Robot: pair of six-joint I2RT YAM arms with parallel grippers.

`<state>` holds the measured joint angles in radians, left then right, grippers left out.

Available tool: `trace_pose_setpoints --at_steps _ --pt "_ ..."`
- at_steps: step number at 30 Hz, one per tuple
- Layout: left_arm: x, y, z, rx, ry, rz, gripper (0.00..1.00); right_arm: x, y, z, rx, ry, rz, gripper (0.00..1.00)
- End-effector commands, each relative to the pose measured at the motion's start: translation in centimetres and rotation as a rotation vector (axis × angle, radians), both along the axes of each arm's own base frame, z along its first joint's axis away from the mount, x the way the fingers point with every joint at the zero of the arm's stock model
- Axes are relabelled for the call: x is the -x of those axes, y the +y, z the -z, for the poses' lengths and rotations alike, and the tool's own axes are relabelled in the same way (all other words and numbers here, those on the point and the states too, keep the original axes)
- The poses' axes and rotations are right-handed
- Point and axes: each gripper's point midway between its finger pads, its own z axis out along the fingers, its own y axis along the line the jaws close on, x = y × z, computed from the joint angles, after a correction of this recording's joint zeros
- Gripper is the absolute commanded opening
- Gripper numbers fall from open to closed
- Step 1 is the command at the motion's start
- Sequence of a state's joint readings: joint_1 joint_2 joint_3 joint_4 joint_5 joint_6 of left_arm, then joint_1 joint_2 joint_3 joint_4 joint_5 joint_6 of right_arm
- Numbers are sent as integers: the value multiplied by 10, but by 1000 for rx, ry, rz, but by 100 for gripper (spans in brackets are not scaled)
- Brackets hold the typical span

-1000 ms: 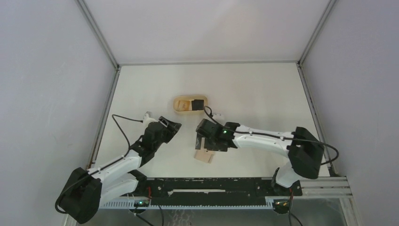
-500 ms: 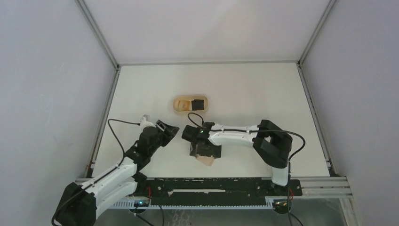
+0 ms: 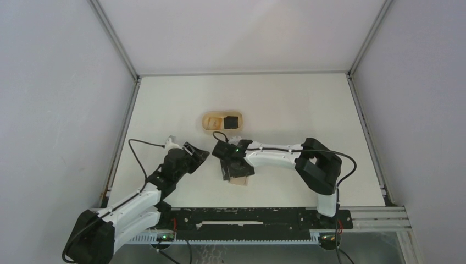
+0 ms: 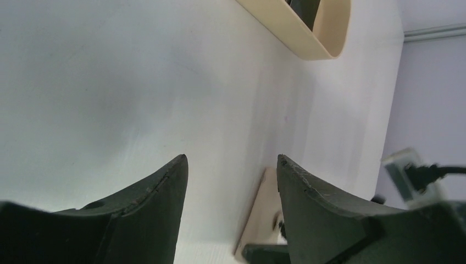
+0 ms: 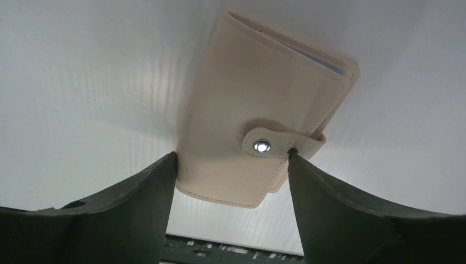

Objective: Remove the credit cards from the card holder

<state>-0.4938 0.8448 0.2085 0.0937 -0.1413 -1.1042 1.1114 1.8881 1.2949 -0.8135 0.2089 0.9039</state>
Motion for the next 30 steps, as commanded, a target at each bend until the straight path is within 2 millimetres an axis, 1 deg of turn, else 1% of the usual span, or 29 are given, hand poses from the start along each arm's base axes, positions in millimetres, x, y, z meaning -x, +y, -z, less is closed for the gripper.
trace_pose_setpoints --at_steps 1,3,5,7,8,9,11,13,15,16,17,18,19,20,21,23,26,27,30 --pt "-5 -3 -6 -7 -23 23 65 -59 18 -10 -103 -125 -314 81" --pt "-6 -3 -6 -9 -21 19 65 -83 18 -15 -127 -155 -356 84" --pt "-7 -2 -6 -15 -18 14 65 -108 15 -21 -141 -179 -350 85" --pt "-8 -2 -7 -21 -17 10 65 -129 17 -33 -154 -215 -354 87" --pt "-9 -2 -9 -26 -18 12 65 -136 19 -41 -166 -234 -364 91" --pt "-10 -2 -11 -29 -23 14 65 -140 24 -52 -197 -248 -383 99" --pt "-11 -3 -16 -32 -36 21 66 -141 38 -83 -309 -286 -459 100" --pt "-12 -2 -22 -43 -55 26 68 -136 46 -125 -443 -344 -528 100" --pt "-13 2 -30 -78 -77 32 73 -131 45 -174 -557 -425 -569 100" --pt "-15 4 -36 -100 -95 30 76 -131 39 -196 -588 -475 -559 100" --pt "-14 8 -39 -133 -96 35 79 -133 28 -216 -606 -525 -524 100" --pt "-15 10 -46 -162 -107 43 89 -134 13 -235 -624 -580 -469 100" --pt "-17 12 -52 -191 -117 49 98 -136 -2 -243 -625 -616 -412 100" --pt "-18 14 -59 -220 -128 56 100 -137 -18 -249 -623 -653 -353 100" --pt "-20 15 -66 -255 -145 73 100 -141 -34 -250 -594 -696 -282 100" --pt "-23 18 -81 -290 -185 85 100 -139 -62 -245 -543 -751 -169 100" --pt "-26 22 -105 -312 -267 93 100 -136 -104 -223 -471 -789 42 100" --pt "-26 26 -116 -318 -303 87 100 -134 -115 -215 -461 -801 93 100" --pt "-25 38 -139 -363 -371 80 100 -130 -141 -198 -428 -835 222 100"
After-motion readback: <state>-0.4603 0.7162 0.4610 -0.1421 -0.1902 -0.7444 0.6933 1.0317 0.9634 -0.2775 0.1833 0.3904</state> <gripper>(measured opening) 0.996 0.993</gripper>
